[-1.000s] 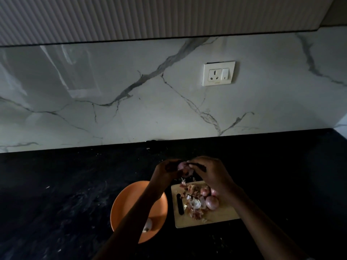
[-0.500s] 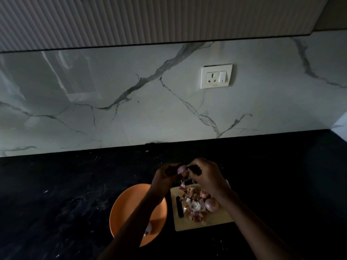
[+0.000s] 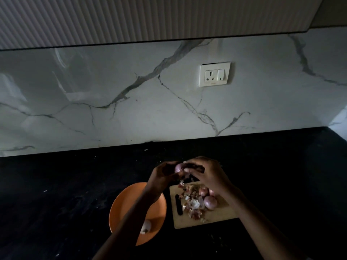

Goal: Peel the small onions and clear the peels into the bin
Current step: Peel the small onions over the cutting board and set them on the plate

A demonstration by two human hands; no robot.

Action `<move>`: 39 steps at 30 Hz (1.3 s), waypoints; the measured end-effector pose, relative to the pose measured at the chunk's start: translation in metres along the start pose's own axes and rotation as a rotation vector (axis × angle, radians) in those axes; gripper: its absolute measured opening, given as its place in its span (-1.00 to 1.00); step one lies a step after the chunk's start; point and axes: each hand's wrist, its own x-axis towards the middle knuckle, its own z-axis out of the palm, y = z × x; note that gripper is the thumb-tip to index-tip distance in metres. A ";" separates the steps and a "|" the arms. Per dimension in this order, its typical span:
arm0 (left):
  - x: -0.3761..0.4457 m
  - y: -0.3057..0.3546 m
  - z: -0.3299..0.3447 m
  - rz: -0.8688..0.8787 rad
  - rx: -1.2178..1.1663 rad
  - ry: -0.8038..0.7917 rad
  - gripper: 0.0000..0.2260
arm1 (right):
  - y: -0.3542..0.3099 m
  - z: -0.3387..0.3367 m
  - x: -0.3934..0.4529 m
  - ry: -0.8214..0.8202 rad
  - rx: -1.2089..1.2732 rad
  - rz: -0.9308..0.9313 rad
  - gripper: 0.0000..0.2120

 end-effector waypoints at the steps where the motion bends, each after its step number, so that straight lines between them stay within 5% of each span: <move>1: 0.001 0.001 0.000 0.004 0.000 -0.014 -0.73 | 0.001 -0.001 0.000 -0.013 0.025 -0.002 -0.79; 6: 0.004 0.002 -0.003 -0.022 0.007 -0.007 -0.58 | 0.005 -0.004 -0.003 0.005 0.123 0.035 -0.75; 26: 0.003 -0.006 0.022 -0.028 -0.061 0.092 -0.72 | 0.007 0.017 -0.010 0.144 -0.304 -0.005 -0.87; 34: 0.005 -0.008 0.018 -0.046 -0.115 0.100 -0.61 | 0.002 0.008 -0.003 0.290 -0.160 -0.008 -0.92; 39: 0.004 -0.003 0.013 -0.053 -0.171 0.021 -0.54 | 0.016 0.010 -0.004 0.402 0.009 0.332 -0.89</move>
